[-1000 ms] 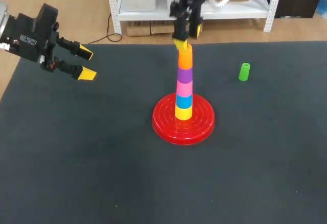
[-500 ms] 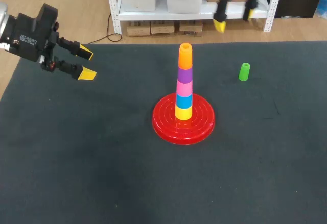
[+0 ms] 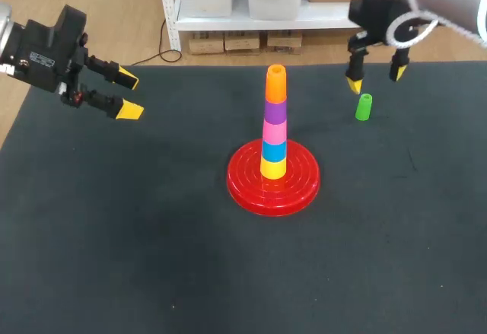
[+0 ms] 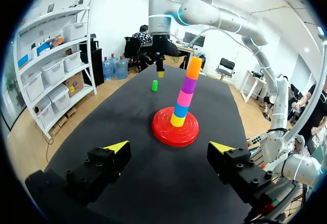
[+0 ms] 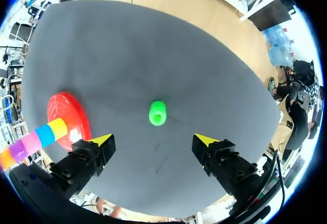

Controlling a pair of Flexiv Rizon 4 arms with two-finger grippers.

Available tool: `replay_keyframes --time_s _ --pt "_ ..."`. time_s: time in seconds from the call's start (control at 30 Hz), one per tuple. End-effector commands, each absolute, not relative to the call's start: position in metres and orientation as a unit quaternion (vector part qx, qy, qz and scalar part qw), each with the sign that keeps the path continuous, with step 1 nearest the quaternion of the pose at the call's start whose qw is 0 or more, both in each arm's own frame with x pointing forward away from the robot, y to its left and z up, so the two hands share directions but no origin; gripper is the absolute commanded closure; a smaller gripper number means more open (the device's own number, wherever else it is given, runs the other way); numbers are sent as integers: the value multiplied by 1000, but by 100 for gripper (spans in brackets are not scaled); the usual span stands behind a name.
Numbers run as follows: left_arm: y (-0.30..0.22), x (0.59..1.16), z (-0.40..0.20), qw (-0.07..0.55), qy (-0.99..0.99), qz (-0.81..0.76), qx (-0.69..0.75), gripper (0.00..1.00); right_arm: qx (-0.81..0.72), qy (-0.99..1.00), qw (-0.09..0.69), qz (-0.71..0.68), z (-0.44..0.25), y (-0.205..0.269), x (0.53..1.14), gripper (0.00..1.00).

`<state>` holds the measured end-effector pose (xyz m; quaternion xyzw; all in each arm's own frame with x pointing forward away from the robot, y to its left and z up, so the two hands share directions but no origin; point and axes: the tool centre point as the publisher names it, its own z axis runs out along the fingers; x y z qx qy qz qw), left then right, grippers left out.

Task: Pick up and stack the cylinders on the red base in this order: pink,purple,orange,green

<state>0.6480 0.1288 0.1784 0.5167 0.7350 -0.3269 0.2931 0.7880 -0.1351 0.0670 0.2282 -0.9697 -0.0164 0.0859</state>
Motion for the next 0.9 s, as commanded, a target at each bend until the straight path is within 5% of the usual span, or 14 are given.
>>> replay_keyframes --time_s 0.03,0.9 --pt "129 647 177 295 734 -327 517 0 226 -969 97 -6 56 -130 795 0" --pt "129 647 177 295 734 -327 517 0 192 -979 74 -9 26 -138 792 0"
